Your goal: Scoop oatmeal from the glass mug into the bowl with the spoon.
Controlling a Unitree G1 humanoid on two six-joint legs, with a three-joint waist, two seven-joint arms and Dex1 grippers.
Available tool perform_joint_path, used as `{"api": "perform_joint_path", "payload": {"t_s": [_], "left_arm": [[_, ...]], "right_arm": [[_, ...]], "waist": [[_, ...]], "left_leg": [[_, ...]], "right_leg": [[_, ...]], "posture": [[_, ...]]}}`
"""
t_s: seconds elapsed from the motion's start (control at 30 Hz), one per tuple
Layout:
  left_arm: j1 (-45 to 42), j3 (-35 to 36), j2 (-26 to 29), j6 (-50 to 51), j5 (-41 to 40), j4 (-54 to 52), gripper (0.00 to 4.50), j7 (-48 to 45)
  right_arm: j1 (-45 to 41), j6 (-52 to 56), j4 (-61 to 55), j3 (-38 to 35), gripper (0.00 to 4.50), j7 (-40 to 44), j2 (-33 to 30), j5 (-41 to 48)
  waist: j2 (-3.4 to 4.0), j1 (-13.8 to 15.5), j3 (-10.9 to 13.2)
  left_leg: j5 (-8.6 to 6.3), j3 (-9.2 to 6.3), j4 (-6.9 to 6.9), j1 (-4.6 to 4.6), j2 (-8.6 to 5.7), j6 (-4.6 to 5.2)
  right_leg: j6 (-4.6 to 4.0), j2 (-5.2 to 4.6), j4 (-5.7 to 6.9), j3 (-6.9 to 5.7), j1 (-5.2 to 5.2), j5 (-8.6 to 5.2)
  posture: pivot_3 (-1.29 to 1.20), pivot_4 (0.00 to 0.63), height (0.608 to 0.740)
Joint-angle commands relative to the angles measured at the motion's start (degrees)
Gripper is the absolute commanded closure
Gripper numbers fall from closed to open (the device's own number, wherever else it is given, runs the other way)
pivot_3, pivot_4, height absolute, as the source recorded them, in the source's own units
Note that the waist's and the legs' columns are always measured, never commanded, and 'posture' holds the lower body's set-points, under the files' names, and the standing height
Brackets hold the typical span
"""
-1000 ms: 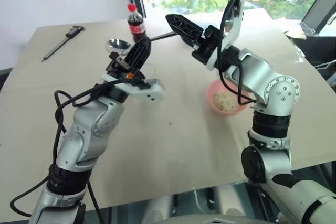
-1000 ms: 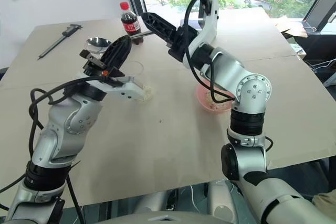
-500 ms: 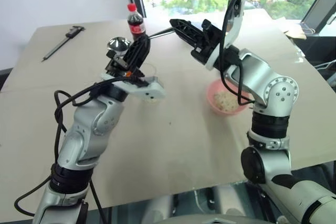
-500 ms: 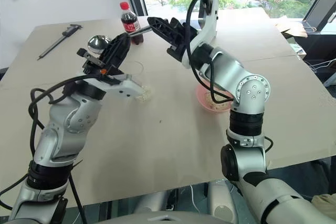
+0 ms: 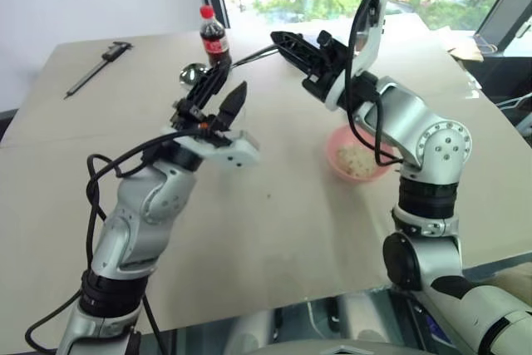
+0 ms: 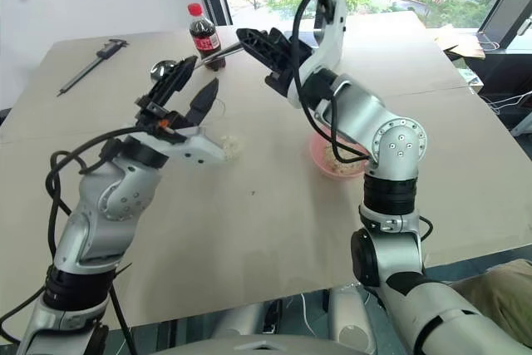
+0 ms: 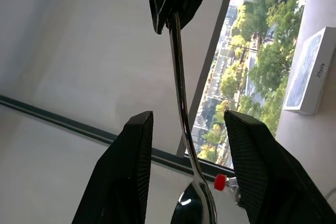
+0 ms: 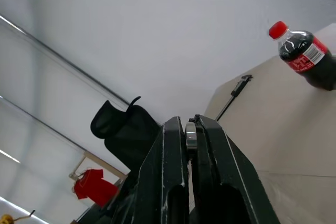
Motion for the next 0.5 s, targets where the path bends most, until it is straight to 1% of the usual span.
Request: {"api": "perform_joint_path", "payload": {"t_s": [0.03,0.13,0.2,0.27,0.37,0.5], "left_arm": [[4.97,5.58,-1.63,-1.24,-4.84,-6.32,2.18,1.05],[8.12,11.16,-4.79,1.61,-10.05,-7.6,2.18,1.48],[10.54,16.57,-7.59,5.49,-15.39,-6.73,2.18,1.14],[12.62,19.92,-9.57,8.4,-20.25,-5.12,2.18,0.0],[14.39,21.71,-10.98,11.05,-28.18,-1.61,2.18,-3.41],[15.64,19.43,-11.2,14.98,-38.68,2.87,2.18,-11.18]], "right_arm": [[-1.76,-2.69,-0.06,-1.44,4.5,1.72,-1.57,-1.69],[-1.99,-3.23,1.23,-2.35,4.5,2.76,-3.28,-2.82],[-2.05,-3.51,2.25,-3.18,4.5,3.68,-5.0,-3.87],[-2.1,-3.7,3.07,-3.84,4.5,4.44,-6.44,-4.84],[-2.17,-3.91,4.03,-4.49,4.5,5.32,-8.08,-6.17],[-2.76,-4.24,4.48,-5.43,4.5,5.75,-9.65,-7.57]], "waist": [[0.01,-0.09,0.0],[0.0,0.09,0.0],[0.01,0.17,0.0],[0.01,0.18,0.0],[0.01,0.2,0.0],[0.01,0.22,0.0]], "left_leg": [[0.0,0.0,0.0,0.0,0.0,0.0],[-0.02,-0.01,0.0,-0.01,0.0,0.03],[-0.04,-0.04,0.02,0.0,0.0,0.07],[-0.06,-0.03,0.02,0.02,0.0,0.1],[-0.05,-0.02,0.03,0.02,0.0,0.1],[-0.05,-0.01,0.04,0.02,0.0,0.09]], "right_leg": [[0.0,-0.01,-0.01,0.01,0.0,0.0],[0.0,-0.02,-0.02,-0.01,0.0,0.0],[0.0,-0.02,0.0,-0.04,0.01,0.0],[0.0,-0.01,0.03,-0.04,0.01,0.0],[0.0,0.0,0.02,-0.04,0.02,0.0],[0.0,0.0,0.03,-0.04,0.03,0.0]], "posture": [[0.0,0.15,0.74],[0.0,0.15,0.74],[0.0,0.15,0.74],[0.0,0.15,0.74],[0.0,0.15,0.74],[0.0,0.15,0.74]]}}
